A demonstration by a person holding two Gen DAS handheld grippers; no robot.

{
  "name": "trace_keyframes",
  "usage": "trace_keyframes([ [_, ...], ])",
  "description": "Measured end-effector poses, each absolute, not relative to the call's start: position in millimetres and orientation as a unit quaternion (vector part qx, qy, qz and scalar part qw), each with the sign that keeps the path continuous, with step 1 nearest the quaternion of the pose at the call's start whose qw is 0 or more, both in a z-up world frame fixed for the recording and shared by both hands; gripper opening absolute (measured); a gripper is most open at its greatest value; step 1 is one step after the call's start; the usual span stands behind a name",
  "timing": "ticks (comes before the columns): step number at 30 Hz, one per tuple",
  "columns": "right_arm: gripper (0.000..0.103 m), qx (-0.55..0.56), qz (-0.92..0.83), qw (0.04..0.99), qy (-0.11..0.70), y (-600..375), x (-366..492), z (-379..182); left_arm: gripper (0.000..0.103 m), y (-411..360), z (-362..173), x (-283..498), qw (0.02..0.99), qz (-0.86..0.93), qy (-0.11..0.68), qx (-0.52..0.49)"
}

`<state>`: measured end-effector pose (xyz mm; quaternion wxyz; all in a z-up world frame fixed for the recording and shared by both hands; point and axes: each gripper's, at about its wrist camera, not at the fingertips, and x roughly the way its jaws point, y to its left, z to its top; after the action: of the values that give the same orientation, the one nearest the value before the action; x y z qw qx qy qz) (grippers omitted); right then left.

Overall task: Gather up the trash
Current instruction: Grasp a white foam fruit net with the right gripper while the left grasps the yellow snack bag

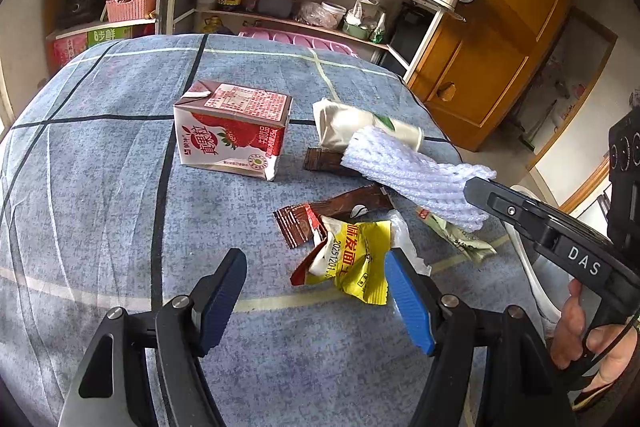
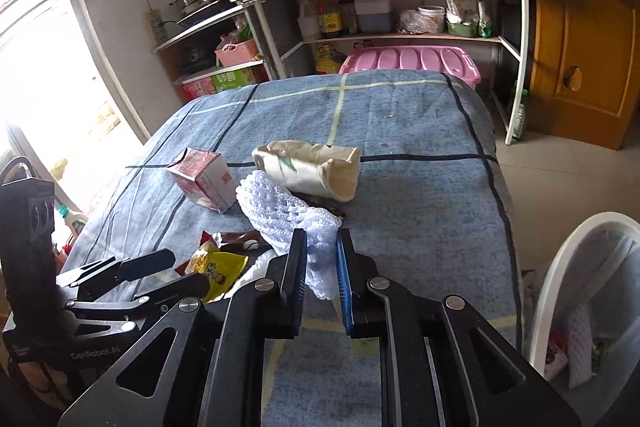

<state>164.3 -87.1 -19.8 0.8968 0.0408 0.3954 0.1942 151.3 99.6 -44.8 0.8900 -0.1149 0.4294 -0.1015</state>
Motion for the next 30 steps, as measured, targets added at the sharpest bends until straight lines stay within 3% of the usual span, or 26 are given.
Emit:
trace_keyframes([
  [8,0.015,0.068,0.191,0.902,0.382,-107,152,-11,0.071,90,-53,162,0.885,-0.091,0.446,-0.098],
  [14,0.015,0.095,0.197,0.901,0.374,-116,146,-7,0.048,83,-53,161,0.885,-0.092,0.448,-0.087],
  [16,0.015,0.098,0.197,0.902,0.372,-118,144,-6,0.036,81,-52,159,0.885,-0.096,0.447,-0.088],
  [30,0.015,0.099,0.184,0.912,0.354,-136,125,2,0.035,71,-20,133,0.899,-0.104,0.419,-0.078],
])
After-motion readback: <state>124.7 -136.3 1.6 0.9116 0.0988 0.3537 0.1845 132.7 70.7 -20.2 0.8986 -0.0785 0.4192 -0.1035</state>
